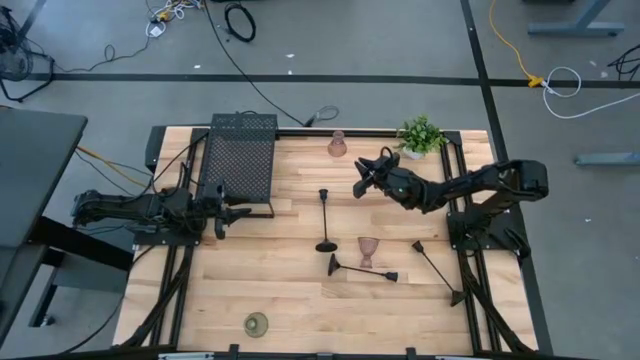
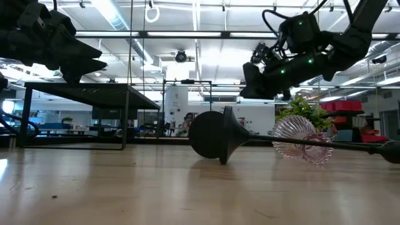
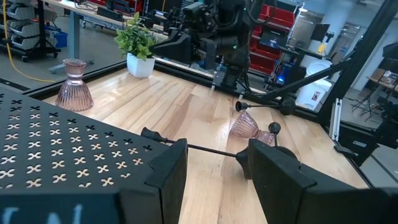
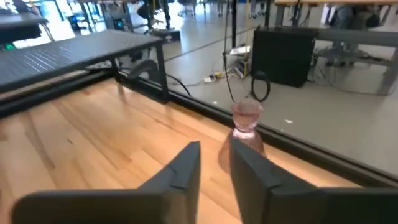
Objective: Pick & Place candle stick holders
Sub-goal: Put the top pink candle holder on the shelf
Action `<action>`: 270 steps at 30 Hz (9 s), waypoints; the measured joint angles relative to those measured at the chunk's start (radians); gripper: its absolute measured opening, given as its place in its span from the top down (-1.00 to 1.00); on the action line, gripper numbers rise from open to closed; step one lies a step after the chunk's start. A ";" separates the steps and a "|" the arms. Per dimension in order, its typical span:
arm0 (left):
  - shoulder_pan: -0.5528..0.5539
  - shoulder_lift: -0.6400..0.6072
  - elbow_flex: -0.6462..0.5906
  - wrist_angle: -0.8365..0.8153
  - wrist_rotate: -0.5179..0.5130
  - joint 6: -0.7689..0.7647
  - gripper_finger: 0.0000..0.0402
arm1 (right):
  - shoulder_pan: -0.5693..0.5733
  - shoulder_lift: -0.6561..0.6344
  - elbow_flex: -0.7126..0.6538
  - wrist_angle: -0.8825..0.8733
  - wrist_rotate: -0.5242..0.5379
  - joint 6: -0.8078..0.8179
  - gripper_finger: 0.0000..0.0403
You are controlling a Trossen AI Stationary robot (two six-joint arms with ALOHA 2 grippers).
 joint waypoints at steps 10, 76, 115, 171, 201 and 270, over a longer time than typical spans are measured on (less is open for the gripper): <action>0.000 0.000 0.000 0.000 0.000 0.000 0.14 | -0.055 0.230 0.173 0.010 -0.059 0.027 -0.15; 0.000 0.000 0.000 0.000 -0.017 -0.017 0.14 | -0.214 0.513 0.498 -0.098 -0.071 -0.020 -0.30; 0.000 0.000 -0.001 0.001 -0.019 -0.016 0.14 | -0.227 0.524 0.528 -0.099 -0.232 -0.092 0.64; 0.000 0.001 -0.001 -0.001 -0.046 0.010 0.14 | -0.235 0.562 0.860 -0.514 -0.438 0.006 -0.50; 0.000 0.000 -0.001 0.000 -0.046 0.007 0.14 | -0.191 0.586 0.863 -0.549 -0.324 0.033 -0.48; 0.000 0.000 -0.001 0.000 -0.042 0.000 0.14 | -0.192 0.509 0.852 -0.808 -0.433 -0.057 0.21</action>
